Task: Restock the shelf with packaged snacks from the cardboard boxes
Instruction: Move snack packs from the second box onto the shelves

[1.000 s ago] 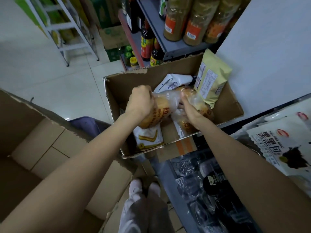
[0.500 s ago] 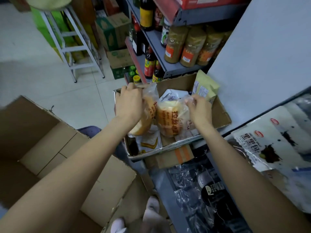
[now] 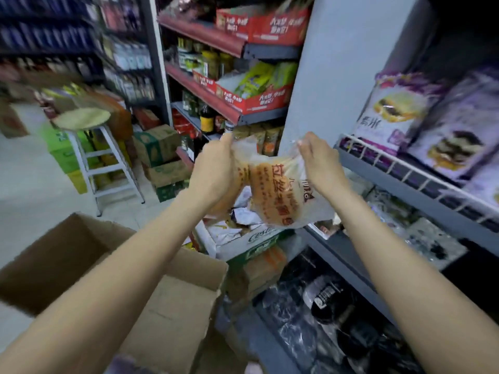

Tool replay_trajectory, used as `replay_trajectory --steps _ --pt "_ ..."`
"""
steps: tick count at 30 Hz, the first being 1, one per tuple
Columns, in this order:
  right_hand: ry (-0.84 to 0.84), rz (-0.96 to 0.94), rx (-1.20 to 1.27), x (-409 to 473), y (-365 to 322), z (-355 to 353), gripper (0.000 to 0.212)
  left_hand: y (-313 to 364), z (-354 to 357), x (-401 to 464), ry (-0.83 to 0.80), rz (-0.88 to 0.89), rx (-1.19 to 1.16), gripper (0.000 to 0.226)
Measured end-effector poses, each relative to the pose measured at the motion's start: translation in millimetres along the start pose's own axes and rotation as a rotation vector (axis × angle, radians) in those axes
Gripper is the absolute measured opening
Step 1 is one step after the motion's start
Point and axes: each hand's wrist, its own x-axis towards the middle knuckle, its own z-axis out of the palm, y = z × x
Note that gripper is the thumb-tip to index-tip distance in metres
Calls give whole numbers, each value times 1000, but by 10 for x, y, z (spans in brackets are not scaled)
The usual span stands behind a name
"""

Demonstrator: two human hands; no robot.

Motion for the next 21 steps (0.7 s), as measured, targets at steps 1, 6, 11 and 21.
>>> replay_trajectory --steps 1,6,11,21 --pt "38 23 44 -158 -72 -199 24 144 -133 -92 32 20 -71 13" --pt "266 216 274 -980 -156 -1224 26 1074 -611 -523 44 187 -301 5" --pt "580 409 301 -1850 80 -2315 22 2238 -762 -860 -68 307 -521 11" --pt "904 546 -301 -3826 956 -4122 34 4782 -433 -1874 -267 353 -952 31"
